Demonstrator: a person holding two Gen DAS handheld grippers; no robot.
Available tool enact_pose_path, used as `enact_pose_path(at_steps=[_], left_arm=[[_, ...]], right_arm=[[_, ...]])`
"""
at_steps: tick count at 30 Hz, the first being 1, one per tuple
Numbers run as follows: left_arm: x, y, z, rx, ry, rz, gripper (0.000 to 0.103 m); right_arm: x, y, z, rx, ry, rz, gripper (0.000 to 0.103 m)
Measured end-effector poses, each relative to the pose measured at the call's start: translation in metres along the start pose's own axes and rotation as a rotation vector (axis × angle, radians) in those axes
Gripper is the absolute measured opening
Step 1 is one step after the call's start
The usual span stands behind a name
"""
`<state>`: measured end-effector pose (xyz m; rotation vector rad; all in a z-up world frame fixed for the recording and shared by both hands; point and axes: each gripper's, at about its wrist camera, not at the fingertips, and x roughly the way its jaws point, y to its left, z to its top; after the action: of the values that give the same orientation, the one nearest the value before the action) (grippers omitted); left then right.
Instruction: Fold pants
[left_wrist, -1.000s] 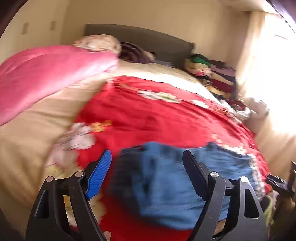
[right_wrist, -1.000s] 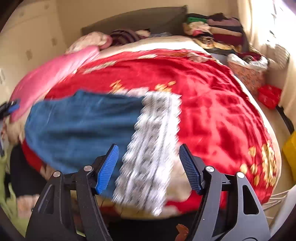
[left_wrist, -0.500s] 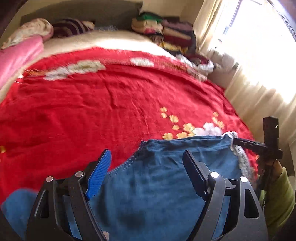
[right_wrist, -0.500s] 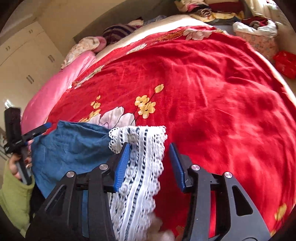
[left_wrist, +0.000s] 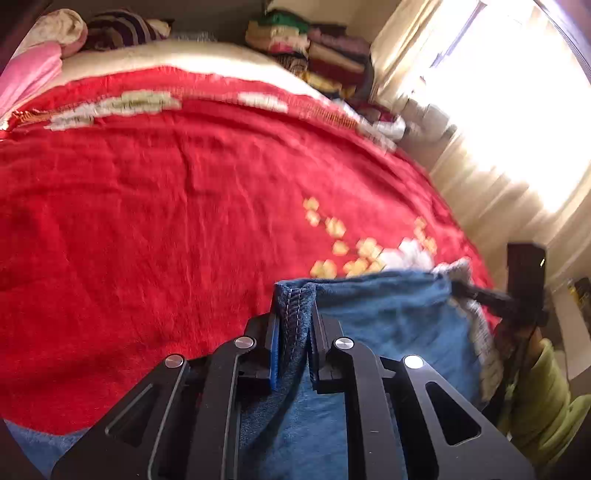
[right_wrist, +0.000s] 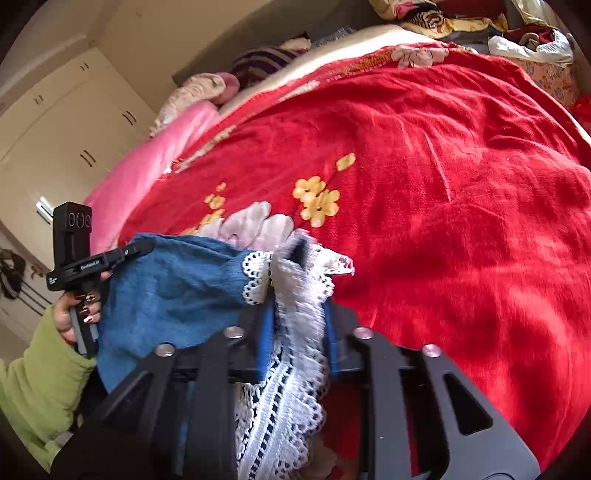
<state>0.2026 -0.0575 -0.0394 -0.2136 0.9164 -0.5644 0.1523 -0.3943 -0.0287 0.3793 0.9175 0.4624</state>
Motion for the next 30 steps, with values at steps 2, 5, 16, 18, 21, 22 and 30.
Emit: enact_pose_path(at_steps=[2, 5, 16, 18, 21, 22, 30], left_arm=[[-0.007, 0.001, 0.003, -0.017, -0.029, -0.014, 0.011], [-0.006, -0.003, 0.011, -0.015, -0.042, 0.003, 0.011], [0.031, 0.001, 0.023, 0.013, -0.010, 0.236, 0.013], [0.037, 0.008, 0.018, 0.012, -0.006, 0.250, 0.015], [0.038, 0.015, 0.014, -0.006, -0.020, 0.224, 0.016], [0.037, 0.015, 0.014, -0.008, -0.024, 0.219, 0.017], [-0.014, 0.012, 0.002, -0.053, -0.156, 0.318, 0.068]], right_arm=[[-0.010, 0.002, -0.001, -0.004, -0.042, 0.005, 0.012], [-0.024, 0.008, 0.013, -0.019, -0.100, 0.006, 0.011], [0.037, 0.015, 0.066, -0.170, 0.045, -0.231, 0.013], [0.041, 0.010, 0.061, -0.162, 0.041, -0.240, 0.017], [0.038, 0.004, 0.057, -0.146, 0.015, -0.252, 0.026], [0.039, 0.005, 0.056, -0.153, 0.012, -0.272, 0.028], [-0.020, 0.005, 0.053, -0.052, -0.138, -0.279, 0.050]])
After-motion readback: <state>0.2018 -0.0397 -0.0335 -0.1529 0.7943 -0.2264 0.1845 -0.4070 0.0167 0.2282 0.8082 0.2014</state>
